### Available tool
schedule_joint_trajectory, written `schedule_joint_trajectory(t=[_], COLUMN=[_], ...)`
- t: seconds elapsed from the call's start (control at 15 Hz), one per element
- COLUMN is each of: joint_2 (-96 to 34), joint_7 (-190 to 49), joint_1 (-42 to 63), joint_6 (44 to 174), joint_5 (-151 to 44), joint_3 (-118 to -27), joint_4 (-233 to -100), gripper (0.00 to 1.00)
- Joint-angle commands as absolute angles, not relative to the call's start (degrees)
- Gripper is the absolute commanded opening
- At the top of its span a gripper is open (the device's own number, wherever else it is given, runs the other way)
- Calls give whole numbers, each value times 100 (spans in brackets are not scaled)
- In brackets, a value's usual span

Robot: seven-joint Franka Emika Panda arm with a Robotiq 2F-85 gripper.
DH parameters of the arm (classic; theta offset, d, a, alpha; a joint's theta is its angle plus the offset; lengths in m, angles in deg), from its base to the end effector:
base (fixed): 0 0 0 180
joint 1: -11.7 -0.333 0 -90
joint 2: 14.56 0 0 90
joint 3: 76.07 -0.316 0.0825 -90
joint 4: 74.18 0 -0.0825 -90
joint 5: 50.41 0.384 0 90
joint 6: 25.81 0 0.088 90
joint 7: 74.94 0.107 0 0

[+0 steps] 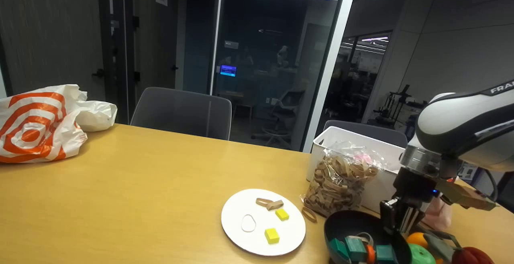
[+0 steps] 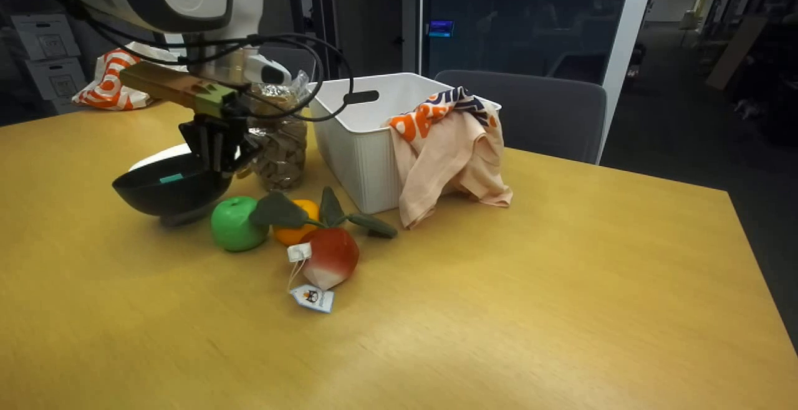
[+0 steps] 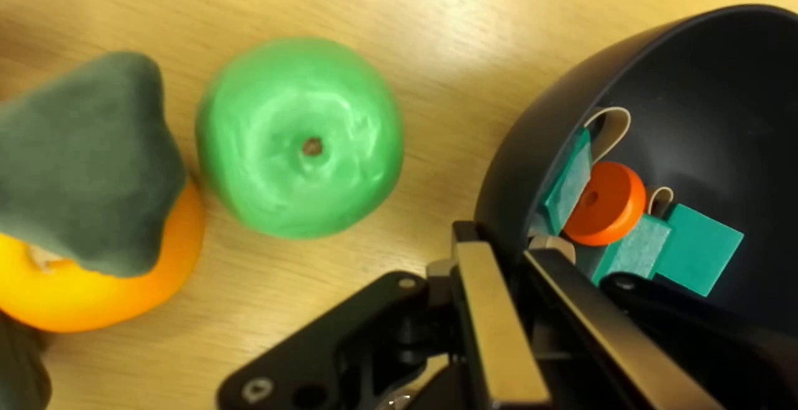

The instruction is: Pour the items in the black bowl onto the white plate then put the fruits and radish in the bowl.

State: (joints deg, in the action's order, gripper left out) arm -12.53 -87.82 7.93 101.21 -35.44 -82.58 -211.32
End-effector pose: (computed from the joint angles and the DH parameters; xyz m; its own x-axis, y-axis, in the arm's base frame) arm 0.4645 0.0927 0.3202 0.9646 0.2392 -0.1111 0.2127 -0.9546 -0.2084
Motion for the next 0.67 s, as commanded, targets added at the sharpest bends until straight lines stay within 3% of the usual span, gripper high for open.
schedule_joint_trajectory(t=[0.0,0.6], joint_2=[-645,-846], joint_7=[-8465,-7025], joint_1=[643,74], joint_6=[9580,9324], joint_5=[-3755,-4873], joint_3=[-8270,-8941], joint_4=[-21206,-20656], gripper=[9,10])
